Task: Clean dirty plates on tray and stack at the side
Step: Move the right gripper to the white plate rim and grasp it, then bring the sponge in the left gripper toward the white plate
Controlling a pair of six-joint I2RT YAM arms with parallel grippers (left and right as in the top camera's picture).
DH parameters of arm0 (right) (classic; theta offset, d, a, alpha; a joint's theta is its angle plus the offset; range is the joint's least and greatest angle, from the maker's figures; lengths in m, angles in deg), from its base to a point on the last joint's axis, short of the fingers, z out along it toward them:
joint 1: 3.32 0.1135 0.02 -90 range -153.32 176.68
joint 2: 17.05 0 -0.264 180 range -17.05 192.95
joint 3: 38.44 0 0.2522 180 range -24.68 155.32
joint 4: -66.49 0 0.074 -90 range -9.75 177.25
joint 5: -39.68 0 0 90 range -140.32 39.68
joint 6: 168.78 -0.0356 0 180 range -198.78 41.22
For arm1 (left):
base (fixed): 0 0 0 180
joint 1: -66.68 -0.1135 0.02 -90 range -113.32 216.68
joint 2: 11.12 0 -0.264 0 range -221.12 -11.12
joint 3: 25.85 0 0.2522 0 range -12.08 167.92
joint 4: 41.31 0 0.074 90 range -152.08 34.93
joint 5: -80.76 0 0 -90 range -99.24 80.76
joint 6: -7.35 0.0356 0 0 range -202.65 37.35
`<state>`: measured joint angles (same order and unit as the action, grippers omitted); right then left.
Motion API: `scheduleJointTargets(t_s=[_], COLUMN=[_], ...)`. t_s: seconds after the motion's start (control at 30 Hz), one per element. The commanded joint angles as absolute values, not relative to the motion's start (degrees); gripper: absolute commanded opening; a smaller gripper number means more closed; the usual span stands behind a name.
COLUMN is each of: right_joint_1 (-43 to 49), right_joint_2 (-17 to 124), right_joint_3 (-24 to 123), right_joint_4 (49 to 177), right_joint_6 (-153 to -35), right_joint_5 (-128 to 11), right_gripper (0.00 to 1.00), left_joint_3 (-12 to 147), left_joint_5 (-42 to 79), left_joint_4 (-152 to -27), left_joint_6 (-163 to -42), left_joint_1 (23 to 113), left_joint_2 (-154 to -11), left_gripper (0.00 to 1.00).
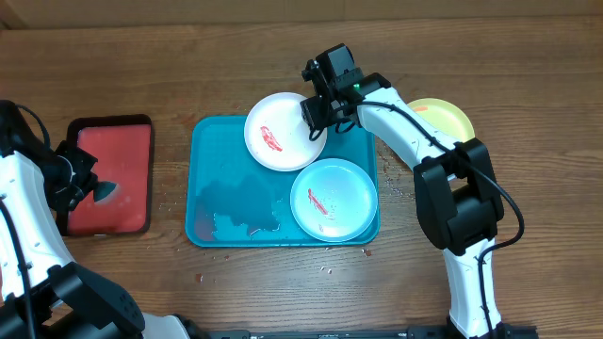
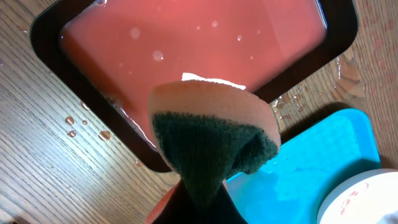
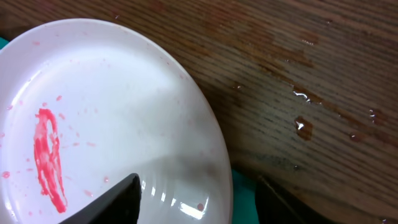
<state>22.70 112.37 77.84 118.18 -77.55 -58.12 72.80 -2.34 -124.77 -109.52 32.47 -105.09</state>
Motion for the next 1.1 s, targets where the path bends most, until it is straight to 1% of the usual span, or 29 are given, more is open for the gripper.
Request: scheduleJointTargets(t_s=[0.0, 0.07, 0.13, 0.27, 0.37, 0.43, 0.5, 0.73, 0.9, 0.93, 1.0, 1.03, 1.07], right_joint_1=[22.7, 22.9, 23.2, 24.8, 26.2, 27.2, 28.3, 33.1, 35.5, 36.1, 36.6, 36.6, 36.6], right_joint_2=[114.0, 114.8, 115.0, 115.0, 114.8, 114.5, 113.9, 113.1, 113.1, 113.1, 113.1, 113.1, 113.1], right_joint_3=[77.7, 77.7, 77.7, 78.2, 79.1, 80.4, 82.1, 87.7, 87.3, 87.3, 87.1, 87.1, 87.1], right_joint_4=[117.6, 117.8, 118.2, 119.4, 121.2, 123.6, 126.4, 138.4, 140.9, 140.9, 139.4, 138.5, 137.7], right_joint_6=[-77.2, -77.2, -77.2, -77.2, -77.2, -77.3, -77.5, -85.0, -89.4, -90.7, -91.8, -93.2, -94.2], right_joint_5=[-56.4, -56.6, -56.8, -56.8, -56.8, -56.8, -56.7, -56.7, -59.4, -59.3, -57.3, -55.0, -52.9], right_gripper=[0.56, 0.55, 0.51, 0.34, 0.27, 0.19, 0.13, 0.13, 0.16, 0.18, 0.32, 0.35, 0.35], left_joint_3=[73.5, 73.5, 73.5, 73.5, 73.5, 73.5, 73.5, 73.5, 73.5, 73.5, 73.5, 73.5, 73.5], left_joint_5=[-2.1, -2.1, -2.1, -2.1, -2.1, -2.1, -2.1, -2.1, -2.1, -2.1, -2.1, -2.1, -2.1], left_joint_4=[-124.6, -124.5, -124.4, -124.2, -124.2, -124.2, -124.2, -124.2, -124.3, -124.3, -124.3, -124.3, -124.4], left_joint_6=[-109.0, -109.0, -109.0, -109.0, -109.0, -109.0, -109.0, -109.0, -109.0, -108.9, -108.8, -108.8, -108.8], left_joint_1=[32.8, 32.8, 32.8, 32.8, 32.8, 32.8, 32.8, 32.8, 32.8, 32.8, 32.8, 32.8, 32.8], left_joint_2=[-105.2, -105.2, -105.2, -105.2, -105.2, -105.2, -105.2, -105.2, -105.2, -105.2, -105.2, -105.2, -105.2], left_gripper=[0.04, 0.04, 0.04, 0.04, 0.04, 0.04, 0.04, 0.04, 0.04, 0.04, 0.04, 0.04, 0.04])
